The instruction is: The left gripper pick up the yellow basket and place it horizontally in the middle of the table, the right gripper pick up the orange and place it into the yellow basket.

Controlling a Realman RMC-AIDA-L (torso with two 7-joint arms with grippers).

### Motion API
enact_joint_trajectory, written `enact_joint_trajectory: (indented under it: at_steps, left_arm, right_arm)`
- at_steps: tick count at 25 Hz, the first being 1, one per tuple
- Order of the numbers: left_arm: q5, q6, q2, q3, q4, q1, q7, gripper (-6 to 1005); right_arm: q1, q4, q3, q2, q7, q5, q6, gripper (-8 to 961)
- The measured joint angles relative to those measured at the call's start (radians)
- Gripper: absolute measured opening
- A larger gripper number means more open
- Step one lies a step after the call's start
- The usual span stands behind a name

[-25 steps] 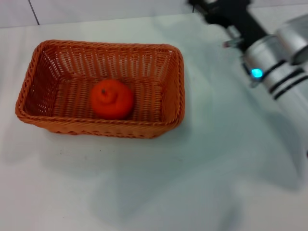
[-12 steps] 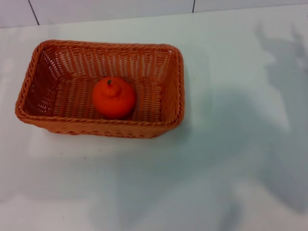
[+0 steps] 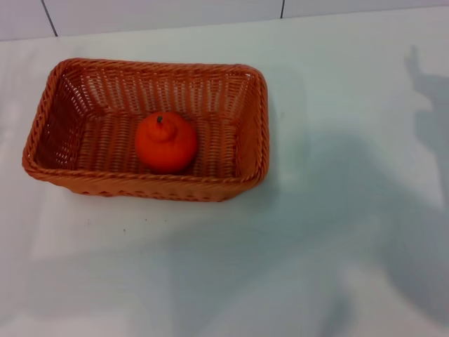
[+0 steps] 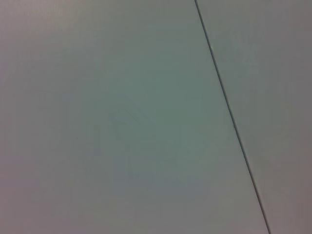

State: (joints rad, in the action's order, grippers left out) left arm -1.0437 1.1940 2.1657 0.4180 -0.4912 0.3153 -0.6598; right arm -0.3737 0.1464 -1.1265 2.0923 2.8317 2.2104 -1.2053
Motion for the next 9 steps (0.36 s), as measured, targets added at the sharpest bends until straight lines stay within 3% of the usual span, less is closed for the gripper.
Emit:
enact_joint_trajectory:
  at_steps: [9]
  left_arm:
    - [0.002,0.009,-0.001,-0.007,0.006,-0.002,-0.004,836]
  right_arm:
    - [0.003,-0.001,0.006,-0.001,0.000,0.005,-0.005,950]
